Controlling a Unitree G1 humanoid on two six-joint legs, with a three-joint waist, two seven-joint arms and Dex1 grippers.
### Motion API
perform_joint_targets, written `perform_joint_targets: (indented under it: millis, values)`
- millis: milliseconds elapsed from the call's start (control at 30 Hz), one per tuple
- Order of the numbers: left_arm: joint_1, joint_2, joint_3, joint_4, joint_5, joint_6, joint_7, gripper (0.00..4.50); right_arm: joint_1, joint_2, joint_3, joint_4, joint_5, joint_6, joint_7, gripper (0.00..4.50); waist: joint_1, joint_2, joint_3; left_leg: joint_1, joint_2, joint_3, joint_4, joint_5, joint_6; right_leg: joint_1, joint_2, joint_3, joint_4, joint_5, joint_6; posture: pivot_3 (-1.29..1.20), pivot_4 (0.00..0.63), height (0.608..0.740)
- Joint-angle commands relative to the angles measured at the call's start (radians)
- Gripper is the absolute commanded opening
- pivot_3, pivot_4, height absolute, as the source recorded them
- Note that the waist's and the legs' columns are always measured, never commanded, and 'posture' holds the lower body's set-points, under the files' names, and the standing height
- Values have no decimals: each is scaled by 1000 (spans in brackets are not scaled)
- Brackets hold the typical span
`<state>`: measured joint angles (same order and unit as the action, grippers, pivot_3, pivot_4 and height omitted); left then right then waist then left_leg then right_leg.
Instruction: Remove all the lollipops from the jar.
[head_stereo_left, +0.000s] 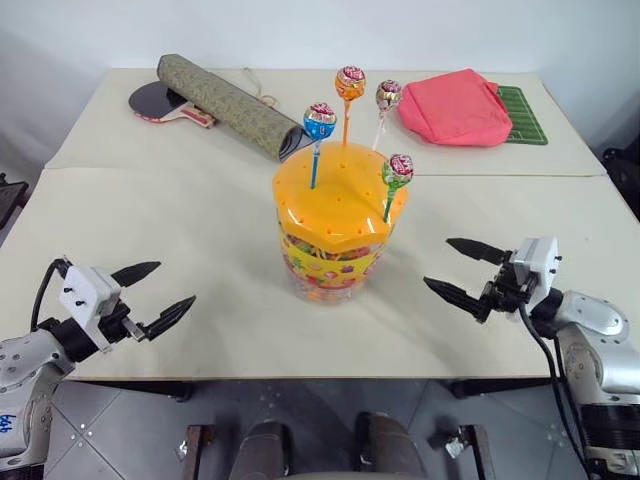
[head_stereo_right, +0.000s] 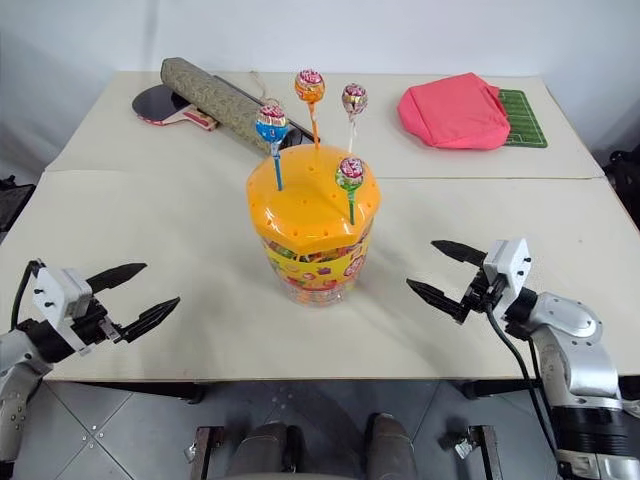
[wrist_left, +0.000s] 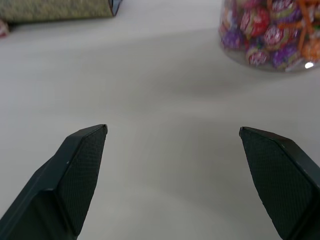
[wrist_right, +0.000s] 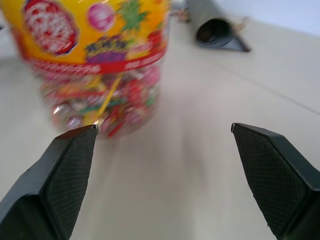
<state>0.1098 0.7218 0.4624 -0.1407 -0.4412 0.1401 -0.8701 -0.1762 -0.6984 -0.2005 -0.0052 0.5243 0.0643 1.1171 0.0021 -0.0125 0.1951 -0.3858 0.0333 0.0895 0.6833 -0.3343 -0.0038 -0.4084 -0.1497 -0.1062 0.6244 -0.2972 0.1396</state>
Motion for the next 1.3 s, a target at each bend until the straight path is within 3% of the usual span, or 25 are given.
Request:
perform_joint_targets:
  millis: [33, 167, 233, 333, 500, 633, 800, 900, 1300]
  values:
    - [-36, 36, 9, 19, -8, -31, -40, 4500, 16, -39, -8, -50, -8, -36, 63, 4477, 1, 0, 0, 0, 0, 0, 0, 0, 0, 0, 0, 0, 0, 0, 0, 0, 150, 740]
    - [-153, 103, 51, -41, -244, 179, -103, 4500, 38, 42, -136, -220, 191, -40, 8, 4477, 4, -1, 0, 0, 0, -1, 0, 0, 0, 0, 0, -1, 1, 0, 0, 0, 150, 740]
    - [-275, 139, 55, -73, -445, 336, -115, 4500, 67, 108, -180, -319, 285, -39, -49, 4477, 5, -1, 0, 0, 1, -1, 1, 0, 0, 0, 0, 0, 1, 0, 0, 0, 150, 740]
    - [-465, 162, 7, -81, -592, 477, -94, 4500, 118, 152, -204, -440, 348, -11, -119, 4477, 18, -3, -2, -1, 1, -4, 1, 0, 0, 1, 0, -2, 2, 0, 0, 0, 150, 740]
    - [-819, 120, -224, -15, -557, 595, -90, 4500, 169, 209, -174, -587, 382, -32, -168, 4477, 23, -3, -2, 0, -1, -2, 2, 0, 0, 1, 0, 0, 2, 1, 1, 0, 150, 740]
    - [-963, 52, -353, 50, -466, 623, -63, 4500, 188, 200, -187, -577, 359, -56, -145, 4477, 21, -3, -3, 0, -1, -1, 2, 0, 0, 1, 0, 1, 2, 1, 1, 0, 150, 740]
    - [-1047, -15, -389, 63, -464, 678, -67, 4500, 226, 152, -260, -553, 370, -64, -113, 4477, 18, -3, -3, 0, -1, -1, 1, 0, 0, 0, 1, 1, 2, 1, 1, 0, 150, 740]
    - [-1063, -33, -402, 65, -451, 701, -63, 3902, 257, 148, -282, -566, 370, -69, -112, 4500, 20, -3, -3, 0, -1, -1, 1, 0, 0, 0, 1, 1, 2, 0, 1, 0, 150, 740]
    - [-1102, -105, -408, 101, -437, 719, -132, 184, 278, 157, -279, -607, 360, -85, -166, 4500, 23, -3, -3, 0, -1, -1, 3, 0, 0, 1, 1, 1, 2, 0, 1, 0, 150, 740]
